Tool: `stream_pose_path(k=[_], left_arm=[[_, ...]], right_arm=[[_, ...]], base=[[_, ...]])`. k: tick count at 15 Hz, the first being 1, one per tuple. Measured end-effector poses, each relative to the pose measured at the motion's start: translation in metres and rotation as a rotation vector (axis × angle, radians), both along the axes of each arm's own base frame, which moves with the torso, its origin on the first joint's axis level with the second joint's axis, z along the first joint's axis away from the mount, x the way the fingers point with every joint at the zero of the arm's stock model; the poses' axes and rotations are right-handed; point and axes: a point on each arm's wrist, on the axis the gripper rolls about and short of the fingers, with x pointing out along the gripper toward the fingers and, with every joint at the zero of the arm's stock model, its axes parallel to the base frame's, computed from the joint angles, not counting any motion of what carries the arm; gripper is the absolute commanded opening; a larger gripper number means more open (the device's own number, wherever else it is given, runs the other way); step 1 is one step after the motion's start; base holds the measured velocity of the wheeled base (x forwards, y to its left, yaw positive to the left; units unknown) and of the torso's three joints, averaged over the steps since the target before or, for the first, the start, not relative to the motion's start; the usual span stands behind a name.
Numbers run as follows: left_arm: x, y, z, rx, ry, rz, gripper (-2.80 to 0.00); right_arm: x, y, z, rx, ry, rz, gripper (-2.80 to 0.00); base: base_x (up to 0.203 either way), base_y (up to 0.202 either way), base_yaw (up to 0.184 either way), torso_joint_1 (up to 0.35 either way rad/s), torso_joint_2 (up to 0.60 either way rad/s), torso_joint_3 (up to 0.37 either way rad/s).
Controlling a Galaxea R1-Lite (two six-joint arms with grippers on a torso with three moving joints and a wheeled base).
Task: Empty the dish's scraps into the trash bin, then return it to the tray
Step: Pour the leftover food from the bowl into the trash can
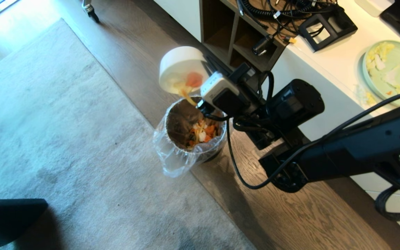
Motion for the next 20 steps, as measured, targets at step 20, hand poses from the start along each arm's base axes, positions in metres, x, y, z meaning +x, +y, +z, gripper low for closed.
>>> stream_pose_path(k=[20], left_arm=[[0.0, 0.0, 0.0, 0.0, 0.0, 0.0, -2.8]], right_arm=[[0.021, -0.024, 0.01, -0.056, -0.102, 0.038, -2.8]], base=[[0.0, 0.0, 0.0, 0.0, 0.0, 0.0]])
